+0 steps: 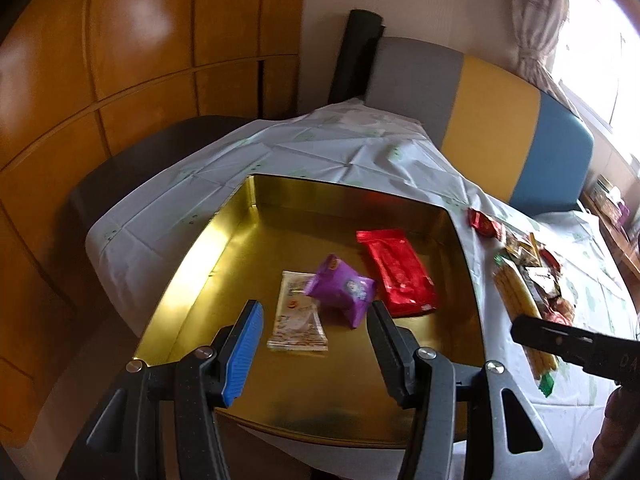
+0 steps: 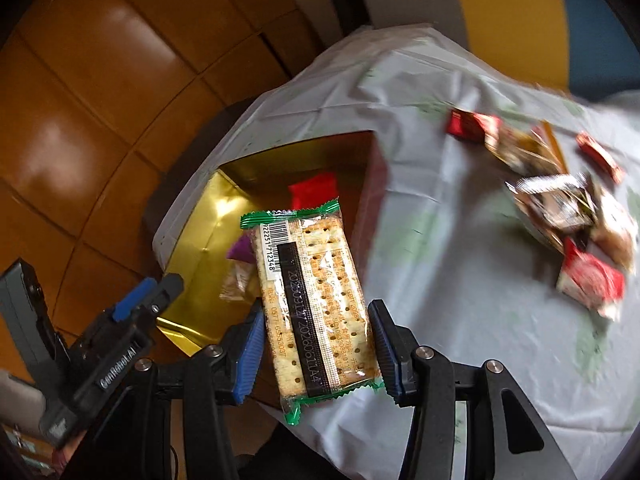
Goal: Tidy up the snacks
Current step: 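Grasp the green-edged cracker pack with the right gripper and carry it over the tin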
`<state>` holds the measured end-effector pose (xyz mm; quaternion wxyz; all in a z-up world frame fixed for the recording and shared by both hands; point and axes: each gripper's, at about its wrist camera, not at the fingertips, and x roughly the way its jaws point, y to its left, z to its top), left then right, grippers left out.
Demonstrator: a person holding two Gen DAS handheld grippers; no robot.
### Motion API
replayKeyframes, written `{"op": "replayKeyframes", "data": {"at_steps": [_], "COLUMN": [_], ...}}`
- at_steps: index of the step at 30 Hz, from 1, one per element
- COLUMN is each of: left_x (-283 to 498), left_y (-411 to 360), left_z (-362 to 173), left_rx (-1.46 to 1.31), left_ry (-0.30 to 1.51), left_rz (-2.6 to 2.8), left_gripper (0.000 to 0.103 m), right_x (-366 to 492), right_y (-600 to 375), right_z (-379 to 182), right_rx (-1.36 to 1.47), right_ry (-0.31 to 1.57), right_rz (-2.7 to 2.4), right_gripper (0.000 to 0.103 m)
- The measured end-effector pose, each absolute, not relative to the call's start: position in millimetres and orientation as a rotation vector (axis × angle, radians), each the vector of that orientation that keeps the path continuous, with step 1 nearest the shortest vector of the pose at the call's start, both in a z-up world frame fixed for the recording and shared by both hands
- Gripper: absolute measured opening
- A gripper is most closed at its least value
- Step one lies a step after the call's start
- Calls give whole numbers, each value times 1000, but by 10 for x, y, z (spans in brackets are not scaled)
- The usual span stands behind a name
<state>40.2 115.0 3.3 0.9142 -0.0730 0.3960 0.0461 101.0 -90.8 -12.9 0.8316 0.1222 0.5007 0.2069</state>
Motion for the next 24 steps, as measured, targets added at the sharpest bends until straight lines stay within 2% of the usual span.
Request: {"op": "replayKeyframes", "data": {"at_steps": [13,24], "left_x": [401,404], "left_y": [1433,1343], "left_z": [-89,-54], "left_rx": [-182,-158], "left_ry": [839,828], "left_rz": [157,140], "left_gripper": [55,55], "right_x": [1097,908], "right_y": [-164,-303], "right_z": [-546,-386], "right_rx": [23,1], "right_ry": [1147,1026], "right_rz": [465,445], "right_gripper": [52,55]}}
